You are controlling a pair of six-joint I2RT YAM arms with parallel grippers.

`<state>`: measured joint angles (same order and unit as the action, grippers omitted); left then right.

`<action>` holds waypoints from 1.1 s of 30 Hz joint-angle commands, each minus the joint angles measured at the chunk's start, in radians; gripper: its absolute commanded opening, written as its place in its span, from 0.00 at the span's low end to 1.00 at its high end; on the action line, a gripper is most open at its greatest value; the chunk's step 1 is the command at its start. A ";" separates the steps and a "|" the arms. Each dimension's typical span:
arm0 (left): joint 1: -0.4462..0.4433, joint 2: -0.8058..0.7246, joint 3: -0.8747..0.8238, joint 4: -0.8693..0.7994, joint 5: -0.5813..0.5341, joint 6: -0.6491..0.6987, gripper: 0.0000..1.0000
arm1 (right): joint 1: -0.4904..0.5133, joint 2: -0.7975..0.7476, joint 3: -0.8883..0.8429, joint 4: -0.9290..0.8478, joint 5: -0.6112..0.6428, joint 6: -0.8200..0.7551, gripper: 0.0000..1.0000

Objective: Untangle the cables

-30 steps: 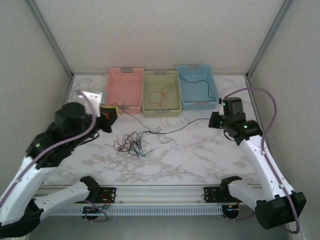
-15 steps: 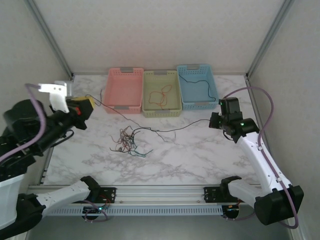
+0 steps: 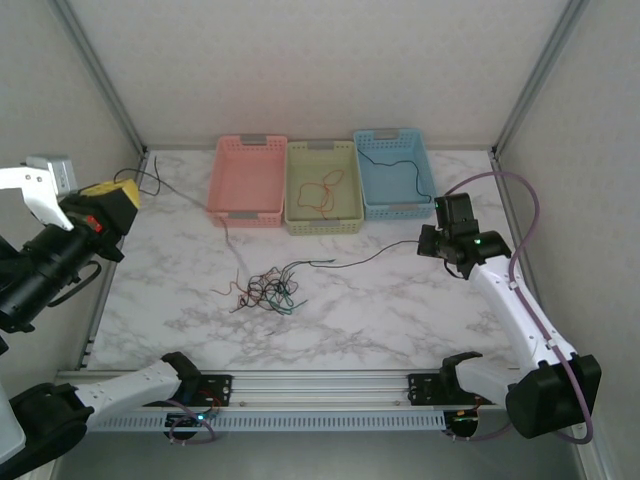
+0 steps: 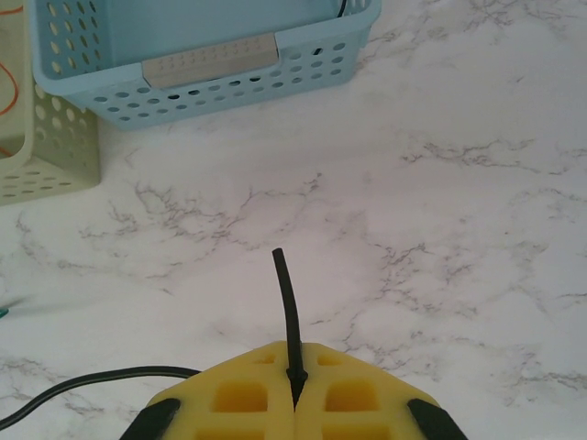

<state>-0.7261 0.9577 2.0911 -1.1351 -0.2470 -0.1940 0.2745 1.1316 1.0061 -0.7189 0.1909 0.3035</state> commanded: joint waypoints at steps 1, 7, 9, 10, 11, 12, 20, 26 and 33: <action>0.005 0.005 0.013 -0.034 -0.015 0.022 0.00 | -0.005 0.005 -0.024 0.015 0.019 0.009 0.00; 0.005 0.006 -0.043 0.006 0.168 0.031 0.00 | -0.006 -0.018 -0.035 0.029 -0.061 0.013 0.00; 0.005 0.008 -0.072 0.020 0.246 0.027 0.00 | -0.006 -0.033 -0.042 0.040 -0.109 0.016 0.00; 0.005 0.006 -0.095 0.035 0.272 0.021 0.00 | -0.006 -0.041 -0.045 0.042 -0.129 0.020 0.00; 0.005 -0.001 -0.115 0.047 0.290 0.018 0.00 | -0.006 -0.049 -0.049 0.043 -0.144 0.022 0.00; 0.005 -0.007 -0.139 0.061 0.310 0.018 0.00 | -0.006 -0.060 -0.055 0.047 -0.158 0.027 0.00; 0.005 -0.049 -0.318 0.173 0.431 0.002 0.00 | -0.005 -0.134 -0.081 0.072 -0.235 0.033 0.00; 0.005 -0.003 -0.356 0.286 0.467 -0.024 0.00 | -0.005 -0.142 -0.088 0.081 -0.235 0.037 0.00; 0.005 0.289 -0.013 0.325 0.425 -0.027 0.00 | -0.005 -0.160 -0.139 0.099 -0.224 0.070 0.00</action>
<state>-0.7261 1.1385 1.9450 -0.8772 0.1745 -0.2104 0.2745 0.9985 0.8909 -0.6388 -0.0280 0.3447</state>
